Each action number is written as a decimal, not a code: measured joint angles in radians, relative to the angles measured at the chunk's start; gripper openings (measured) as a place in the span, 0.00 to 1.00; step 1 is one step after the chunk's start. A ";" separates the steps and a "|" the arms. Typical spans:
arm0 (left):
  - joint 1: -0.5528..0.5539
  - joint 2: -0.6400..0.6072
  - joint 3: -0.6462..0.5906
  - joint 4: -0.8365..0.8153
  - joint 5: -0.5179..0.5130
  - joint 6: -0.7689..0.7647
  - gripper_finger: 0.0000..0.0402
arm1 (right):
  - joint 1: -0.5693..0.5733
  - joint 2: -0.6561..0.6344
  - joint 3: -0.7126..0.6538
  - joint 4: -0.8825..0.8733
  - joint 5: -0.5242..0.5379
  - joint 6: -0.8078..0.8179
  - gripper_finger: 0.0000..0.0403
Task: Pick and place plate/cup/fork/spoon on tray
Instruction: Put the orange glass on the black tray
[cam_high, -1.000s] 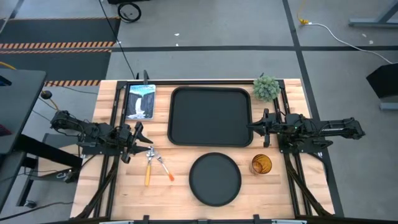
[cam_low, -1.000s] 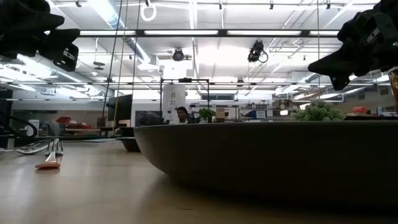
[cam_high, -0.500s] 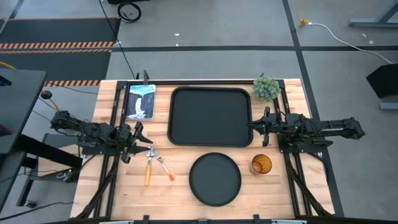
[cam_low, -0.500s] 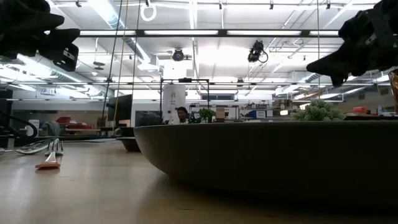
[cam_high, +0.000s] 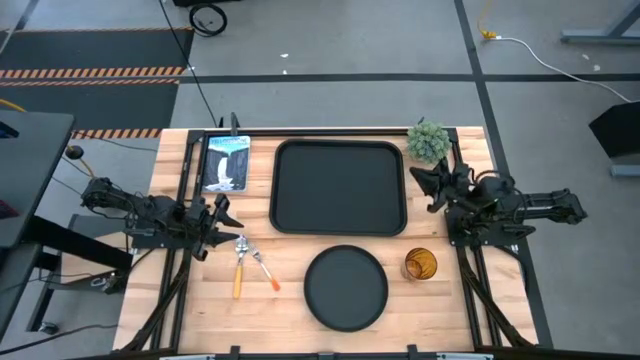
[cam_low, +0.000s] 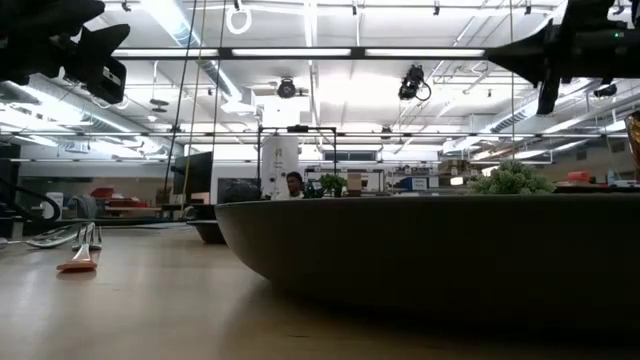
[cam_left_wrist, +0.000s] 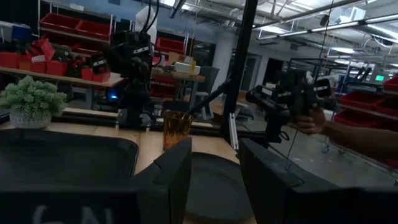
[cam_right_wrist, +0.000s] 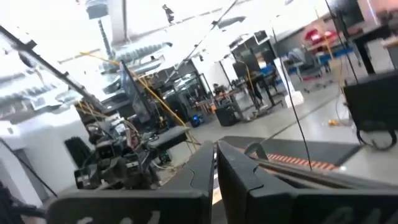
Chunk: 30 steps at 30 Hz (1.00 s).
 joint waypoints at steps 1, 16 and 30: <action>0.000 0.000 0.000 0.000 0.000 0.000 0.35 | 0.000 0.000 0.000 0.004 -0.001 -0.023 0.06; 0.002 0.000 0.000 0.019 -0.019 0.000 0.35 | 0.002 0.130 0.073 -0.139 -0.220 0.066 0.05; 0.002 0.000 0.000 0.014 -0.019 0.000 0.35 | 0.110 0.467 0.461 -0.845 -0.263 0.115 0.02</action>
